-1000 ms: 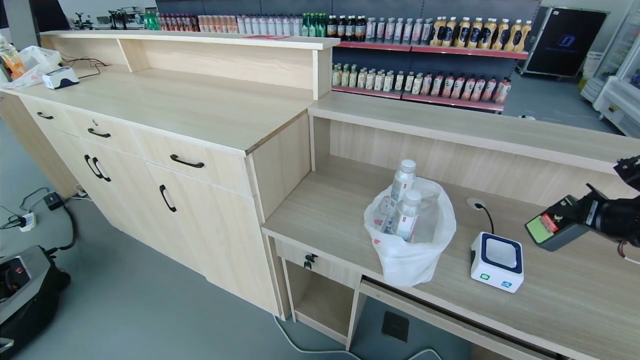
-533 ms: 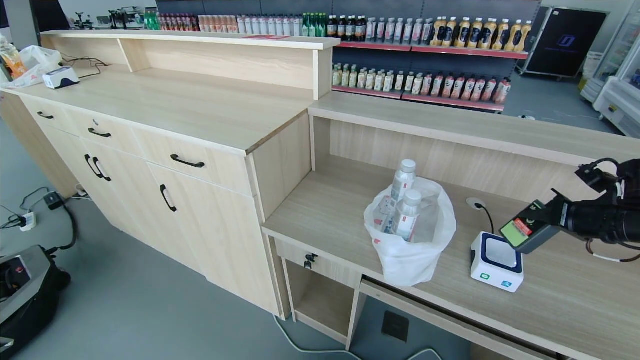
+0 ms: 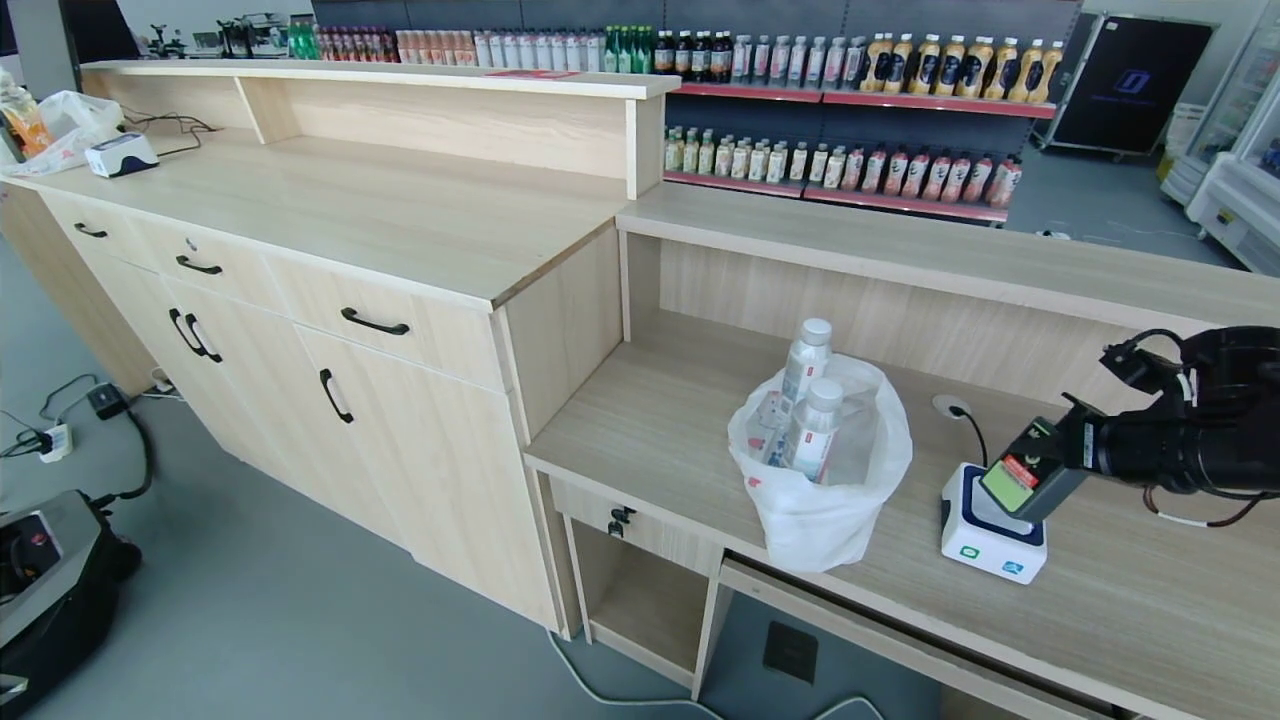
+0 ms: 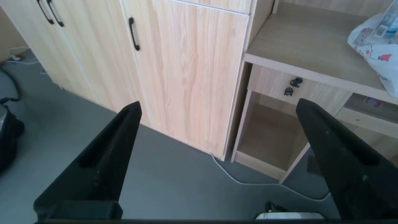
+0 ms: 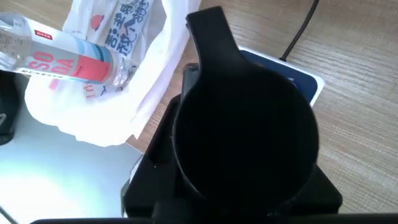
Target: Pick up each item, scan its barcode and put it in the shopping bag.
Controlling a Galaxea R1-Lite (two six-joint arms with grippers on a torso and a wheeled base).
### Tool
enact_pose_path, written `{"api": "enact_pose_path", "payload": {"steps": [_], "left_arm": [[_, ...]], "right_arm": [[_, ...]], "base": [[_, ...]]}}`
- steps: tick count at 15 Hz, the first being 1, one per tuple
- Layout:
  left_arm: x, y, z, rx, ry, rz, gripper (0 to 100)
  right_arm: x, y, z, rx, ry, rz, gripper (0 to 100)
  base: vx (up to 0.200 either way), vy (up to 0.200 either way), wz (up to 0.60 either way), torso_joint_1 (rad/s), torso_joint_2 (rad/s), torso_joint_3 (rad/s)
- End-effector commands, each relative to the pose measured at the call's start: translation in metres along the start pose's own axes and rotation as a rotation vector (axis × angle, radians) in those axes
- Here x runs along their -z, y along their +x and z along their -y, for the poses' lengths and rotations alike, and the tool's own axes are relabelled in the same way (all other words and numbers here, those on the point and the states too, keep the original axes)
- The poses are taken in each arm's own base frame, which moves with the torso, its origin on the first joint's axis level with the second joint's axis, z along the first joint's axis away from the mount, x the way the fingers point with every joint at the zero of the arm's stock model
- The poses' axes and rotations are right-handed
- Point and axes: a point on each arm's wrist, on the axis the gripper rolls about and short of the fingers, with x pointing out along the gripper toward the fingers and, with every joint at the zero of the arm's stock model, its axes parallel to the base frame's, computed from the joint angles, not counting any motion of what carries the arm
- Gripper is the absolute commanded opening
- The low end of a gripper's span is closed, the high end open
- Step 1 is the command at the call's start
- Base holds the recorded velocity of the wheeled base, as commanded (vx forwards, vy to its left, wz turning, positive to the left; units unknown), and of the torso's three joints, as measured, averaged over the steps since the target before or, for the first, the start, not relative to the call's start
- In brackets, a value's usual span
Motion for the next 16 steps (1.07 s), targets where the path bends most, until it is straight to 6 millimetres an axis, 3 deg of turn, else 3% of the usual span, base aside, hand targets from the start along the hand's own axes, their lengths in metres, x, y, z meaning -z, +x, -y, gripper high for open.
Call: {"api": "enact_pose_path", "payload": {"steps": [1, 16], "left_arm": [[0.000, 0.000, 0.000, 0.000, 0.000, 0.001, 100], [0.000, 0.000, 0.000, 0.000, 0.000, 0.001, 100]], "right_arm": [[0.000, 0.000, 0.000, -0.006, 0.000, 0.001, 0], [0.003, 0.026, 0.014, -0.035, -0.085, -0.016, 0]], "base": [[0.000, 0.000, 0.00, 0.000, 0.00, 0.000], [0.000, 0.000, 0.00, 0.000, 0.00, 0.000]]}}
